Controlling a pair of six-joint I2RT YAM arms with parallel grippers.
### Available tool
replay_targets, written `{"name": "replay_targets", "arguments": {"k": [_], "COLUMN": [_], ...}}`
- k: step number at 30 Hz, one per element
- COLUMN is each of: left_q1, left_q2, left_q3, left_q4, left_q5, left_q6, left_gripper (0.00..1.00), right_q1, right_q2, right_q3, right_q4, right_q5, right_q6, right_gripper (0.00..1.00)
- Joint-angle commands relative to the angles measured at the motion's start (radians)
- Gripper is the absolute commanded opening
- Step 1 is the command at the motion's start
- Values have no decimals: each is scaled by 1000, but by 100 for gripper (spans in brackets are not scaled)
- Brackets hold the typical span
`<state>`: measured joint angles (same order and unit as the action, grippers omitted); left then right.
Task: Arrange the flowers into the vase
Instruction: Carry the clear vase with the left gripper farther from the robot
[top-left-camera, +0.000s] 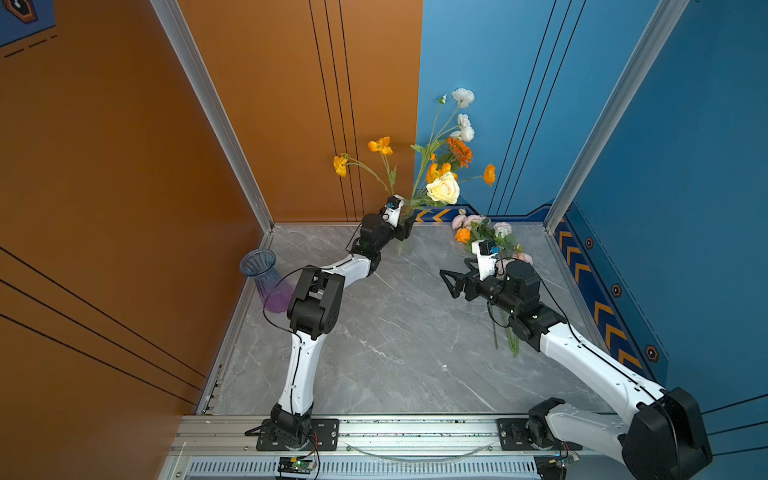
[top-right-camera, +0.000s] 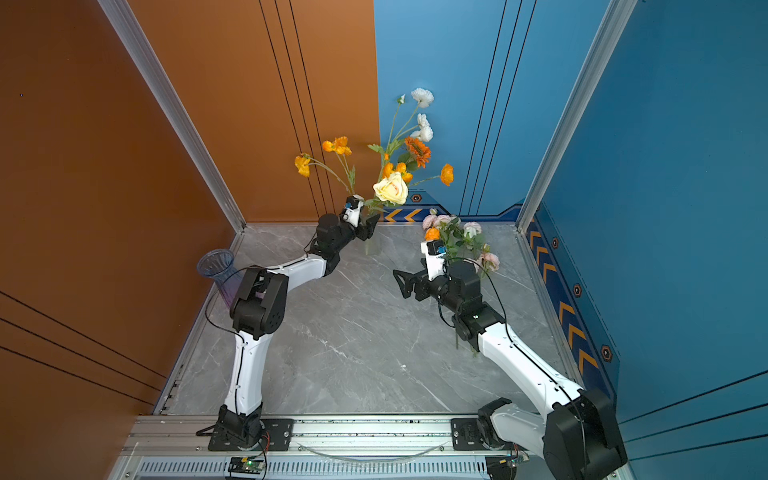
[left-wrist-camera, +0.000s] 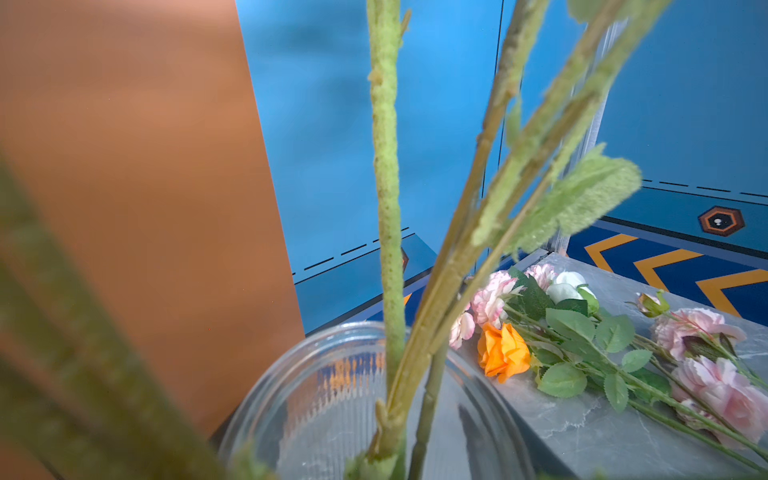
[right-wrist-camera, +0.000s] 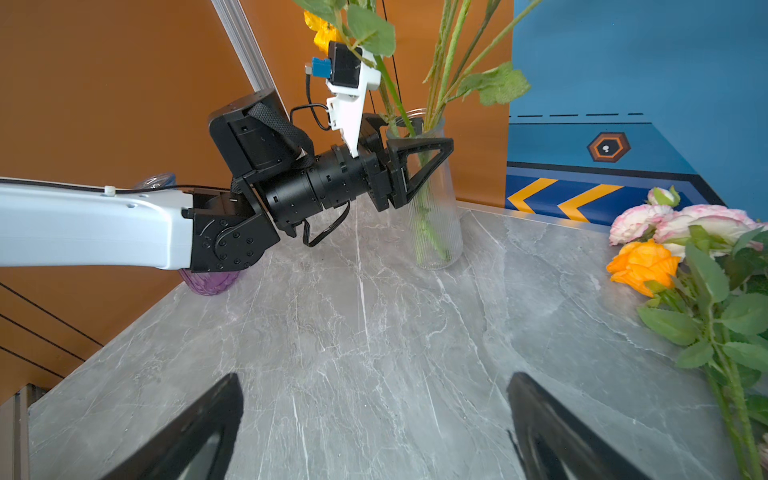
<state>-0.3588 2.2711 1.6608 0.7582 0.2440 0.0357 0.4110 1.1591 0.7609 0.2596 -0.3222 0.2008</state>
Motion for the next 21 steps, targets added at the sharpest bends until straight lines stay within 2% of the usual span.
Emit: {"name": "replay_targets", "arguments": {"k": [1,21], "left_q1": [38,68], "left_q2": [-22,39], "left_q3": [54,60], "left_q4": [136,143], "left_q5": [-15,-11], "left_q6": [-13,-15], "left_gripper": [40,40], "right_q1": [-6,-5], "right_q2": [21,85], "right_q3": [23,22], "right_q4": [43,72], "right_q5": [-23,-43], "right_q6": [18,55], "right_gripper": [100,100]}}
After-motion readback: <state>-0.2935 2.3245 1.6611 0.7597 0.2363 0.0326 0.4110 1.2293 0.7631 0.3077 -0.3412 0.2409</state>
